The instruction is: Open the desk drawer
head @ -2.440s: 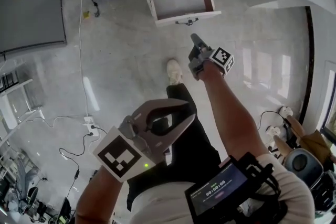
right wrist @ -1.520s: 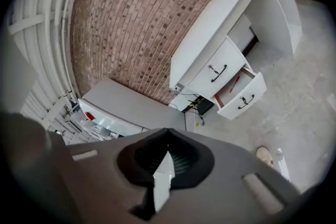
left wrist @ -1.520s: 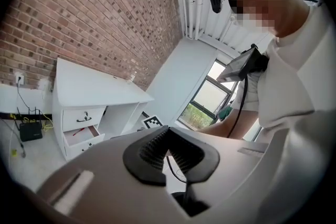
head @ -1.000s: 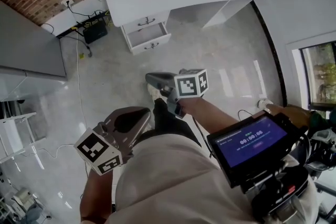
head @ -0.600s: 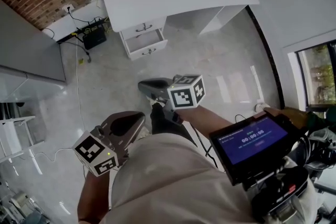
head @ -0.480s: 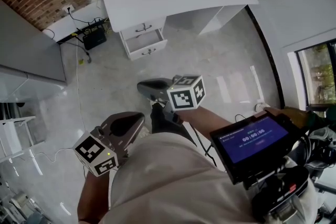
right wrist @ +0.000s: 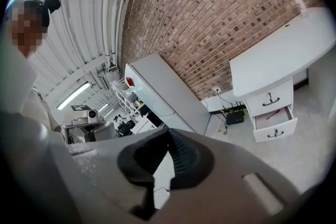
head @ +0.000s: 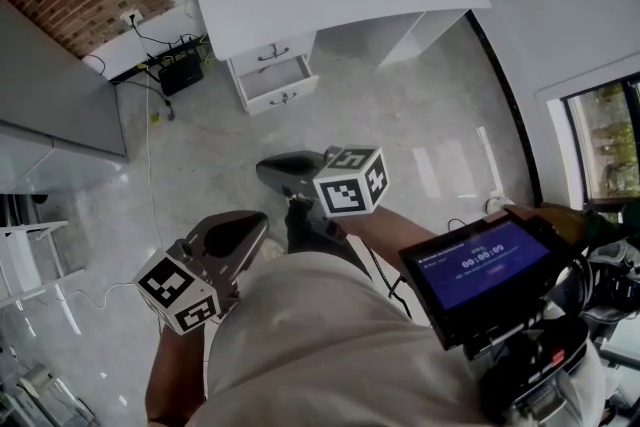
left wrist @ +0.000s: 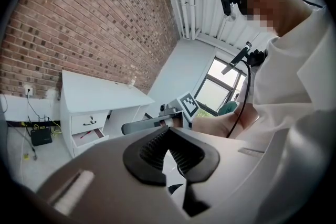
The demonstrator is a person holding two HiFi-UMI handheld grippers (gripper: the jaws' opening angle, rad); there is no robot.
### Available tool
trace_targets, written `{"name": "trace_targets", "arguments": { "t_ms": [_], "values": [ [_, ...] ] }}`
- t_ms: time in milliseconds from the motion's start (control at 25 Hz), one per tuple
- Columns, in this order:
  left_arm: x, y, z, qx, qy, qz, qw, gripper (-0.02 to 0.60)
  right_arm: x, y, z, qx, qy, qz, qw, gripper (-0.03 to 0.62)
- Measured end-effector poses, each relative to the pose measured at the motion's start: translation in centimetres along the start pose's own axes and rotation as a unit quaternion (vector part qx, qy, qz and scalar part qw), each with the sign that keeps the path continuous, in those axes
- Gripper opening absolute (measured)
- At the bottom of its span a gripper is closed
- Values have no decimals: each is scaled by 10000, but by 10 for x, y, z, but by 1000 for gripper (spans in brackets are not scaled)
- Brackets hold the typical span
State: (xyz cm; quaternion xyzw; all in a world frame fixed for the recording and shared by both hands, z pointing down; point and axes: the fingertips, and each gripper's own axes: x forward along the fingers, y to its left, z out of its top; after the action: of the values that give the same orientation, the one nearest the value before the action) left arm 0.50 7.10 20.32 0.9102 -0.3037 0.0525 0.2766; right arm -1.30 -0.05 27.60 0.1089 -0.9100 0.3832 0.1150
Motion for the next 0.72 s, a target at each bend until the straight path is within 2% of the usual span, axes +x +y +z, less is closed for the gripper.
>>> {"name": "trace_targets", "arguments": {
  "t_ms": [720],
  "values": [
    [2,0,-3,-44,17,-39,10000,5,1,7,-1,-221,55,51,9997,2]
  ]
}}
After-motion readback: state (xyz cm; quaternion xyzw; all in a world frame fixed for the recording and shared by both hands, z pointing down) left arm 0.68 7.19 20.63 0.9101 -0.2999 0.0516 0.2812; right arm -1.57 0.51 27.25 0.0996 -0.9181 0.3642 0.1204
